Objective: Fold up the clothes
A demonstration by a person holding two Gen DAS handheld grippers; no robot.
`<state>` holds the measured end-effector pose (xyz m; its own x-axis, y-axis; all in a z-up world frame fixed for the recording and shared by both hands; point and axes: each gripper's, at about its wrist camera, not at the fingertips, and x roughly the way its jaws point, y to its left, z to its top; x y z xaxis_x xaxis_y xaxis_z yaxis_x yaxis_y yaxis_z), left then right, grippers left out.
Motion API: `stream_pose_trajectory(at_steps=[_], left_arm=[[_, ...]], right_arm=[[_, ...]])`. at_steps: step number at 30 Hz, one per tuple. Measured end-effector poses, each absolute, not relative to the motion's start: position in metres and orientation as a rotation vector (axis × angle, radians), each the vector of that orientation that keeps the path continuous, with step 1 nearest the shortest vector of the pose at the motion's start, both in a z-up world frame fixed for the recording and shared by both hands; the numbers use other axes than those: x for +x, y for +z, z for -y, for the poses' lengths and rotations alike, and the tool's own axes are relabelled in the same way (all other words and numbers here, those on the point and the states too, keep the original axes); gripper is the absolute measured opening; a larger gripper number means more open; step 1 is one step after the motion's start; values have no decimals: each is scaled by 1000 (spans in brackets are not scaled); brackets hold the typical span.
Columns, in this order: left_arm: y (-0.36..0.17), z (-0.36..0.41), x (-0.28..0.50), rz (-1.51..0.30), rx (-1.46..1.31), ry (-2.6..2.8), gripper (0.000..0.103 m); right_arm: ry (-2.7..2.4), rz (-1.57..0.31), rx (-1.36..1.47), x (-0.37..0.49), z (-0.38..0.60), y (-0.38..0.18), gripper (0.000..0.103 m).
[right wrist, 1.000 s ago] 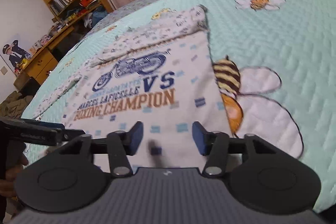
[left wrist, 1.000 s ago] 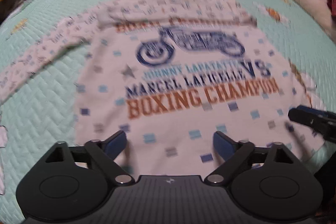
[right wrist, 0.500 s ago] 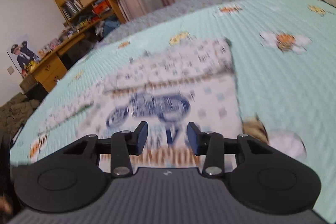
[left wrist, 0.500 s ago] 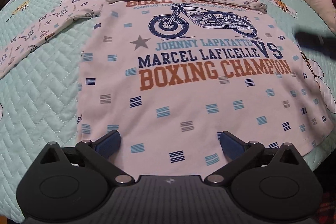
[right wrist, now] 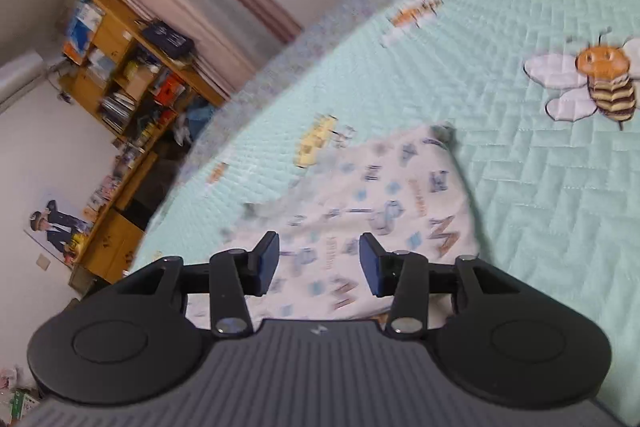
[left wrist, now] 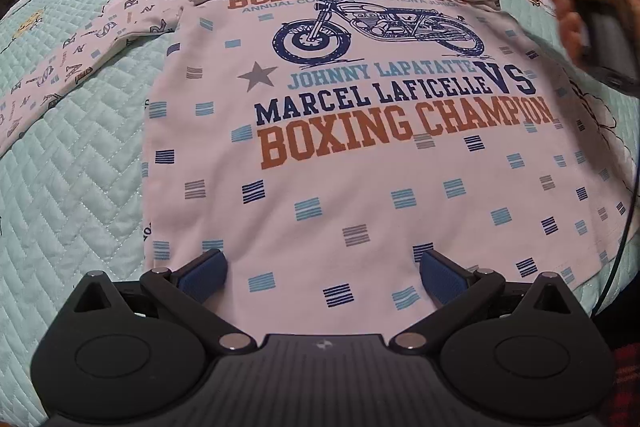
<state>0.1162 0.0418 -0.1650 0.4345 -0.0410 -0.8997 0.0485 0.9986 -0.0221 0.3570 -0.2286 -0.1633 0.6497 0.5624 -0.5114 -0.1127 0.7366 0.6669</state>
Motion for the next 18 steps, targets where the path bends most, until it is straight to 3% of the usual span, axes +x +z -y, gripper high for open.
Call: stream_pose_trajectory(at_steps=[1, 2, 3, 11, 15, 16, 17, 18], left_arm=[[-165, -42, 117, -1124, 7, -57, 103], [-165, -42, 117, -1128, 7, -59, 103], [-164, -43, 118, -1134, 4, -64, 103], [-163, -44, 126, -1170, 8, -86, 103], [-163, -45, 127, -1178, 8, -91, 103], [-163, -45, 127, -1180, 9, -93, 103], [-162, -45, 127, -1183, 8, -95, 103], [-162, -45, 128, -1186, 7, -97, 103]], right_arm=[[376, -818, 633, 364, 230, -175, 47], [345, -827, 640, 364, 234, -181, 21], [323, -837, 645, 363, 237, -186, 15], [433, -718, 758, 378, 256, -154, 20], [402, -769, 752, 422, 258, -175, 24], [372, -806, 724, 434, 257, -184, 22], [321, -846, 682, 441, 259, -196, 0], [329, -835, 702, 440, 263, -199, 0]])
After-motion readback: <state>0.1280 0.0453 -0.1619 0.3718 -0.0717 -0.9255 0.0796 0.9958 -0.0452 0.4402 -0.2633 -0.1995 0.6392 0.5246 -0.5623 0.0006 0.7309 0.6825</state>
